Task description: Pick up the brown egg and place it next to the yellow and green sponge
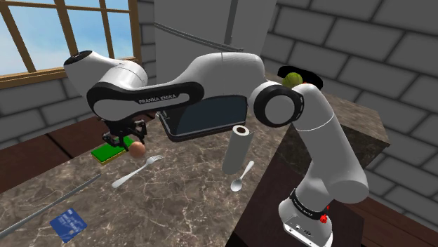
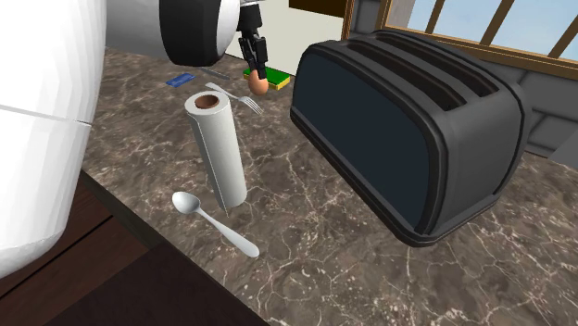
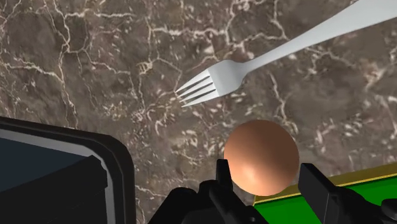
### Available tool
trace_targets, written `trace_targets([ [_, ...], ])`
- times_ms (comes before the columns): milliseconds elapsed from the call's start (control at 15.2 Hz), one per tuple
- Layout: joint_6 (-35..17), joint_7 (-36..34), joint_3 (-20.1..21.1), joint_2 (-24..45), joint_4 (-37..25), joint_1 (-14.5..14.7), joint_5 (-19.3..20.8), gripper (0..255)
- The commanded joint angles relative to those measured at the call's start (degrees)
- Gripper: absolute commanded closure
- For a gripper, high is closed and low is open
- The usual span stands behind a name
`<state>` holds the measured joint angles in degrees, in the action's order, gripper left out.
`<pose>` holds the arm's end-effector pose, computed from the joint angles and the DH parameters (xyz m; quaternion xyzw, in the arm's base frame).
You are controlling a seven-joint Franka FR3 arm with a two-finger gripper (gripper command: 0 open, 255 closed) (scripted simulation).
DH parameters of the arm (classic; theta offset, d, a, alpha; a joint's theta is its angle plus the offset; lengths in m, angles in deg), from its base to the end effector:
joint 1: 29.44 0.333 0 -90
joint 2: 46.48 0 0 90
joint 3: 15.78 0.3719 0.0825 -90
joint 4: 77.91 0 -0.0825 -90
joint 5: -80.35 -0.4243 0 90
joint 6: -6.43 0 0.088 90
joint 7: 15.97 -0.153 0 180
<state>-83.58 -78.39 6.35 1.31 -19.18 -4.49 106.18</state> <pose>0.6606 0.4674 0.3345 0.9788 -0.1463 -0.0077 0.1429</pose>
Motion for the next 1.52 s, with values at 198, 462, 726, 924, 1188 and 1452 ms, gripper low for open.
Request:
trace_targets([
  [198,-1.61,-0.46,-0.06,0.66,1.03,-0.10,0.23,255],
  [462,-1.60,-0.47,0.01,0.68,1.02,-0.14,0.27,255],
  [726,-1.24,-0.51,0.05,0.73,0.60,0.05,0.26,0],
  [924,-1.60,-0.48,0.03,0.67,1.02,-0.15,0.28,0],
  [1188,8.10,1.76,-0.62,4.62,-13.44,3.76,0.48,0],
  [1452,8.10,1.76,-0.64,4.63,-13.46,3.77,0.46,0],
])
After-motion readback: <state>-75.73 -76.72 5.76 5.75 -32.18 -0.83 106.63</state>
